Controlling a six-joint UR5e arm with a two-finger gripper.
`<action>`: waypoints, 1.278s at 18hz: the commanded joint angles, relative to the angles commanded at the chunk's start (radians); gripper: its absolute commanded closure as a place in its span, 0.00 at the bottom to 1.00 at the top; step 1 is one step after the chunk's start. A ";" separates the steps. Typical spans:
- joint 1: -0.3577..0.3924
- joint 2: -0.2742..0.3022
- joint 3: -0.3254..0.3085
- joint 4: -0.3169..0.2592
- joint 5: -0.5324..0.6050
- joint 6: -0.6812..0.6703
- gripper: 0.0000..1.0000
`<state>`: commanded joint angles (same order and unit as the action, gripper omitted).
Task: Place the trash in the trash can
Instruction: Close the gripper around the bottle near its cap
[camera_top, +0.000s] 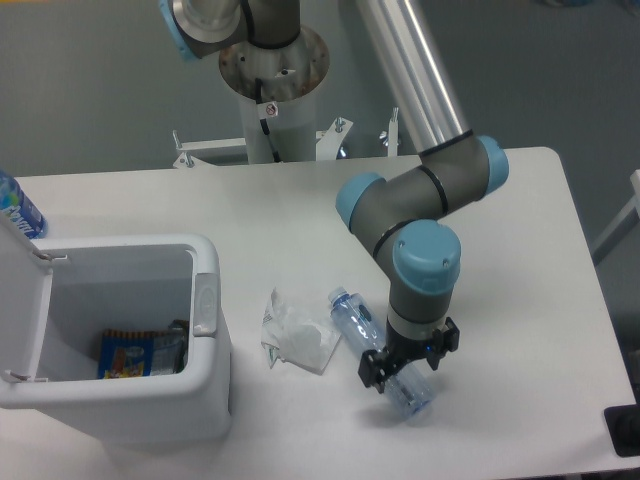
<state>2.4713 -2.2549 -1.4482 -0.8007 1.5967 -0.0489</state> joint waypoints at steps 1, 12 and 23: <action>-0.002 -0.006 0.002 0.000 0.002 -0.002 0.00; -0.015 -0.009 -0.012 0.000 0.002 -0.003 0.19; -0.015 -0.002 -0.012 0.000 0.002 0.029 0.42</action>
<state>2.4559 -2.2565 -1.4603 -0.8007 1.5984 -0.0200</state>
